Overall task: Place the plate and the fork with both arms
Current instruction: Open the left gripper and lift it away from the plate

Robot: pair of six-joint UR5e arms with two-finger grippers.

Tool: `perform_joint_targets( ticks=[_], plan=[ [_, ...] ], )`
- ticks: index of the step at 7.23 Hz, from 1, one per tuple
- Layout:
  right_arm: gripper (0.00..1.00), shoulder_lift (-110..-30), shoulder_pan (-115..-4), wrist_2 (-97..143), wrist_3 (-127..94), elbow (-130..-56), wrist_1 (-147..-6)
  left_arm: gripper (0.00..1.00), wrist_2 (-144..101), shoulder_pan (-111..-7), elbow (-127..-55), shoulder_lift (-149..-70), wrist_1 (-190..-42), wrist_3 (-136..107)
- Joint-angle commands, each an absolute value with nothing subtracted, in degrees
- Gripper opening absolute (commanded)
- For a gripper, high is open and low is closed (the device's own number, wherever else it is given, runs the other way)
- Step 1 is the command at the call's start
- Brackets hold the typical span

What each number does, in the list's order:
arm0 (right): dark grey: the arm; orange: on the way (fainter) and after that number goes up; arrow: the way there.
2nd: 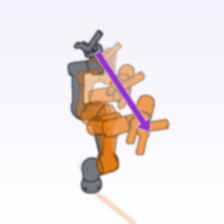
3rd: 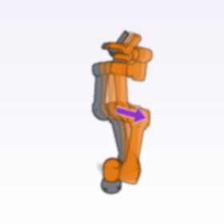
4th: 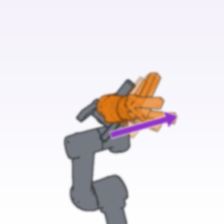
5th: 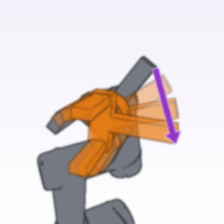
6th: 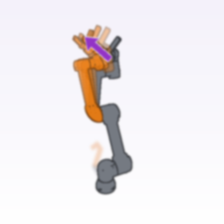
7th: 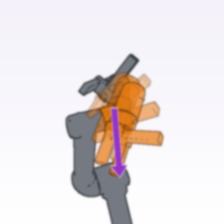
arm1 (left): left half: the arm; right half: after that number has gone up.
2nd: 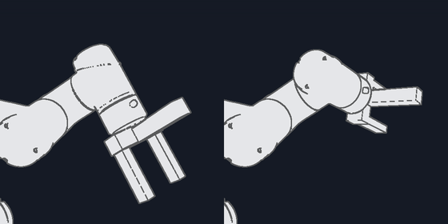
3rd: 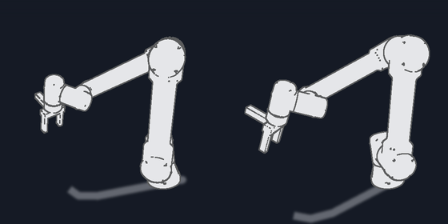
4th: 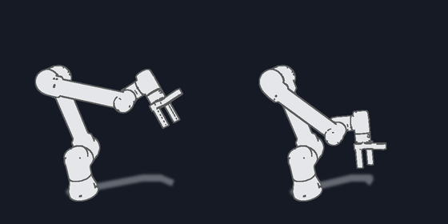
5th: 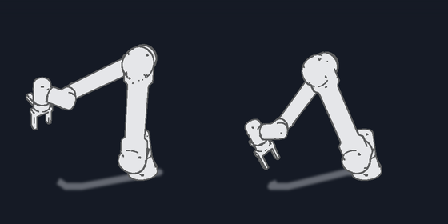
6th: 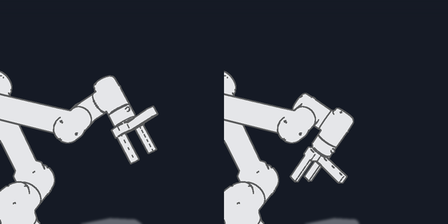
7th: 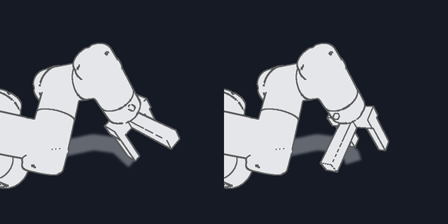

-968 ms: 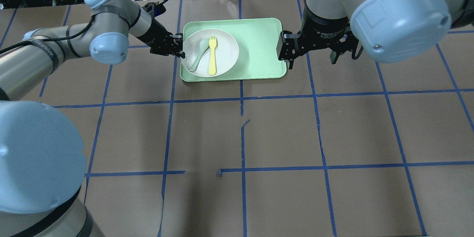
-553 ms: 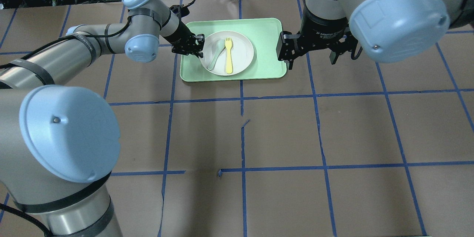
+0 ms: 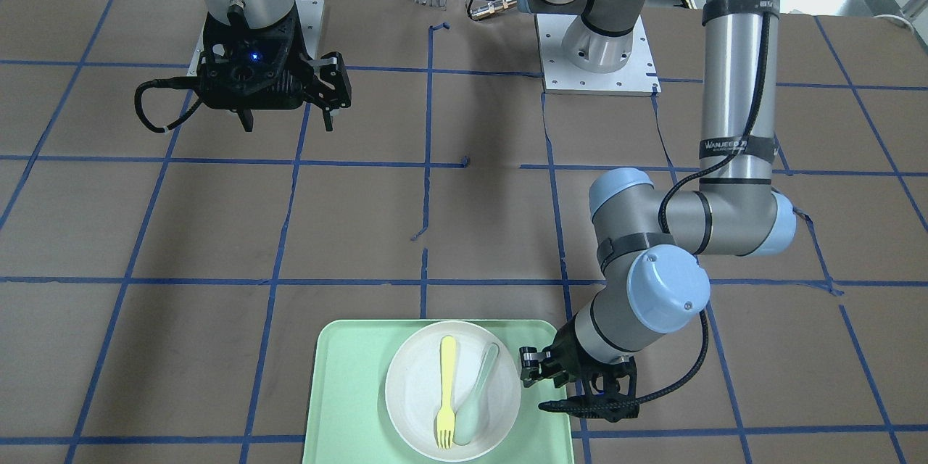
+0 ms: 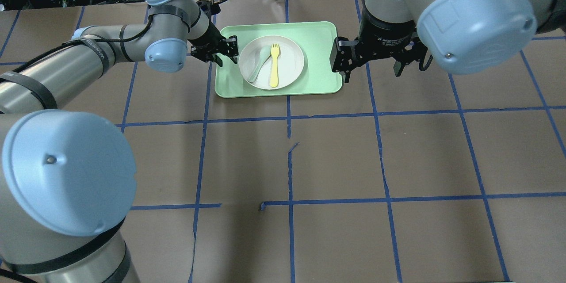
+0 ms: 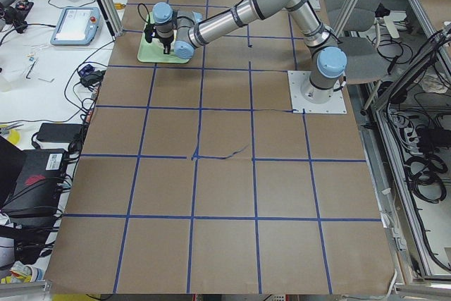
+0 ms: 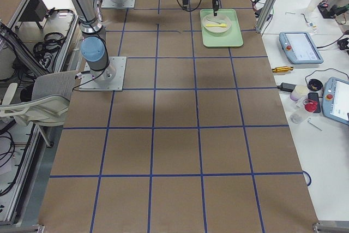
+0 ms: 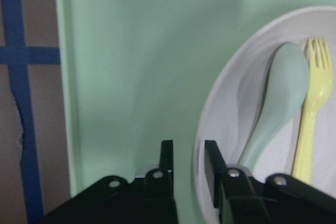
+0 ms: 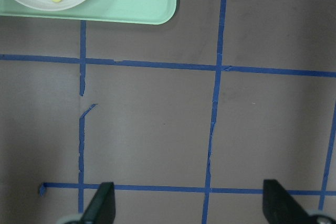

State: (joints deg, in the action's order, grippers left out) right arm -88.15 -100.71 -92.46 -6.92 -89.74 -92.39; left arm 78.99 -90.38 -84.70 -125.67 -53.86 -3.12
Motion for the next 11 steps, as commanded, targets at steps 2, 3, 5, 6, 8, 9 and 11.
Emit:
perform_joint_targets(
  ticks=[2,3,5,6,8,9,11],
  plan=[
    [1.00,-88.15,-100.63,-92.46,-7.03,-89.82,-92.63,1.00,89.97,-89.91,-91.55,-109.13,-70.70,-0.88],
    [1.00,-88.15,-100.63,-92.46,-6.94,-89.82,-92.55,1.00,90.09,-89.91,-93.23,-103.94,-73.71,-0.88],
    [1.00,-87.81,-100.72,-92.46,-7.03,-89.56,-92.55,1.00,89.65,-90.70,-93.34,-94.71,-82.05,-0.44],
    [1.00,-87.80,-100.72,-92.29,-7.12,-89.65,-92.72,1.00,89.39,-91.49,-94.21,-90.57,-83.22,-0.61],
    [1.00,-87.19,-100.72,-91.50,-6.86,-89.30,-93.51,1.00,89.38,-94.38,-97.45,-85.63,-83.32,-1.14],
    [1.00,-85.27,-100.98,-91.49,-7.20,-88.43,-94.82,1.00,89.30,-94.57,-98.43,-85.26,-83.23,-1.14],
    [1.00,-74.86,-103.69,-91.67,-10.70,-80.47,-97.91,1.00,89.38,-94.57,-98.52,-85.34,-83.23,-1.23]
  ],
)
